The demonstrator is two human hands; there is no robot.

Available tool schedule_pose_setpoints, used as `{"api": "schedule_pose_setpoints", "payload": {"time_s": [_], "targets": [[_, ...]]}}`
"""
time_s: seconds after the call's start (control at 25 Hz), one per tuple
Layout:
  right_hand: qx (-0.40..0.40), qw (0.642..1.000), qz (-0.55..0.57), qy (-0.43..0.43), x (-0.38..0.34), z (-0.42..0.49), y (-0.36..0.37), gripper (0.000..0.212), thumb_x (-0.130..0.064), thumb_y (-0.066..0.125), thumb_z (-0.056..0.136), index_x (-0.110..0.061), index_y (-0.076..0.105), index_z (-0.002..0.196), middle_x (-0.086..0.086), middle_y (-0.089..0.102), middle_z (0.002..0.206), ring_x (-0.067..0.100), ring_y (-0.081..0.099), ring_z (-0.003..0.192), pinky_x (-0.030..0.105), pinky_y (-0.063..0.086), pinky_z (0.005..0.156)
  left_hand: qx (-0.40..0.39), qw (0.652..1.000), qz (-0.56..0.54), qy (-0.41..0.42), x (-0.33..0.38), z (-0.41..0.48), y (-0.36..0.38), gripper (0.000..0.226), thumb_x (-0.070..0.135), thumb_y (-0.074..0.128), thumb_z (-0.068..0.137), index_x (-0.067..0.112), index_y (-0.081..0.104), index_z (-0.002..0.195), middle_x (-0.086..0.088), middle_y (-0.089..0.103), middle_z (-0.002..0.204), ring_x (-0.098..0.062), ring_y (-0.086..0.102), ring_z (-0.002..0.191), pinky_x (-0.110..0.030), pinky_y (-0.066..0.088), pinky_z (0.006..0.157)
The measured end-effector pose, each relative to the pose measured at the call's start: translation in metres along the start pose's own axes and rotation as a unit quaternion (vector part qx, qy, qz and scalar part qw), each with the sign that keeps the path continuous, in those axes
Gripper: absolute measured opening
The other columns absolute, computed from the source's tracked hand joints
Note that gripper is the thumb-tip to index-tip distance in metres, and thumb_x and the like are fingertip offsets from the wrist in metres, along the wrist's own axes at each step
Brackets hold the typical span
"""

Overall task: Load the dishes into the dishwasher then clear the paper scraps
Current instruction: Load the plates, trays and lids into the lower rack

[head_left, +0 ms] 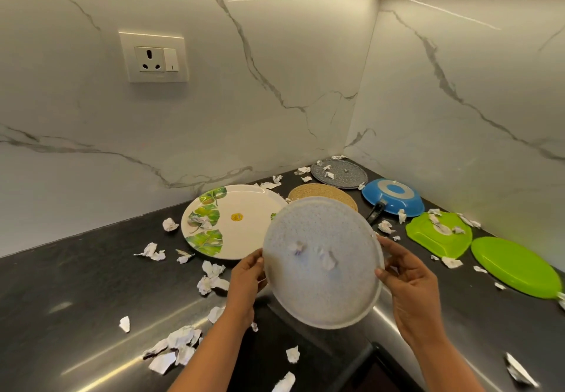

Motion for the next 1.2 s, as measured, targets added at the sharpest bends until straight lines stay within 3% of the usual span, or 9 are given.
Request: {"api": "schedule_pose_setpoints", "payload": {"time_s": [0.2, 0.32, 0.68, 0.88, 1.04, 1.2], "targets": [[0.022, 0.999, 0.017, -0.036, -0.003, -0.007, 0.000, 0.053, 0.024, 0.056, 0.073, -0.017, 0.067, 0.104, -0.002, 0.072, 0.100, 0.014, 0.066, 0.094, 0.026, 0.057, 0.076, -0.021, 0.999, -0.022, 0.019, 0.020, 0.001, 0.002, 0.024, 0.011, 0.044, 0.098, 0.014, 0.060, 0.115, -0.006, 0.067, 0.103, -0.023, 0.063, 0.091, -0.034, 0.051, 0.079], [0.038, 0.997, 0.006, -0.059, -0.006, -0.012, -0.004, 0.054, 0.025, 0.056, 0.072, -0.020, 0.070, 0.099, 0.000, 0.072, 0.102, 0.016, 0.066, 0.098, 0.026, 0.056, 0.081, -0.050, 0.998, -0.030, 0.035, 0.030, -0.004, 0.010, 0.021, 0.015, 0.044, 0.099, 0.018, 0.059, 0.112, -0.006, 0.065, 0.110, -0.026, 0.062, 0.100, -0.034, 0.052, 0.081], [0.153, 0.985, -0.038, -0.075, -0.019, -0.051, -0.052, 0.062, 0.023, 0.061, 0.068, -0.036, 0.076, 0.080, -0.008, 0.074, 0.081, 0.011, 0.063, 0.077, 0.017, 0.054, 0.070, -0.134, 0.988, -0.034, 0.065, 0.021, -0.022, 0.056, 0.021, 0.016, 0.054, 0.093, 0.013, 0.062, 0.112, -0.010, 0.065, 0.112, -0.030, 0.060, 0.108, -0.043, 0.052, 0.090], [0.231, 0.968, -0.060, -0.078, -0.029, -0.092, -0.096, 0.056, 0.021, 0.062, 0.070, -0.032, 0.076, 0.082, -0.003, 0.074, 0.083, 0.017, 0.064, 0.080, 0.019, 0.055, 0.070, -0.194, 0.980, -0.033, 0.035, 0.002, -0.050, 0.100, 0.015, 0.013, 0.053, 0.093, 0.017, 0.065, 0.102, -0.004, 0.067, 0.097, -0.023, 0.062, 0.094, -0.033, 0.052, 0.076], [0.277, 0.954, -0.077, -0.083, -0.035, -0.127, -0.128, 0.051, 0.018, 0.064, 0.070, -0.029, 0.075, 0.087, 0.001, 0.074, 0.089, 0.021, 0.067, 0.085, 0.021, 0.056, 0.067, -0.235, 0.972, -0.009, 0.026, -0.013, -0.071, 0.130, 0.015, 0.013, 0.054, 0.093, 0.015, 0.065, 0.103, -0.005, 0.068, 0.097, -0.025, 0.064, 0.094, -0.033, 0.053, 0.075], [0.309, 0.943, -0.073, -0.096, -0.049, -0.163, -0.161, 0.054, 0.020, 0.064, 0.069, -0.031, 0.076, 0.082, 0.001, 0.074, 0.083, 0.019, 0.064, 0.077, 0.022, 0.057, 0.068, -0.268, 0.963, -0.008, 0.007, -0.024, -0.104, 0.161, 0.016, 0.012, 0.055, 0.092, 0.014, 0.064, 0.104, -0.007, 0.067, 0.100, -0.027, 0.062, 0.096, -0.034, 0.053, 0.076]]}}
Point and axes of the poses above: each hand's wrist, its own z-axis towards the middle knuckle, its own y-axis out of the palm, x = y × z, the point moved 4 cm from there along z, towards the middle knuckle
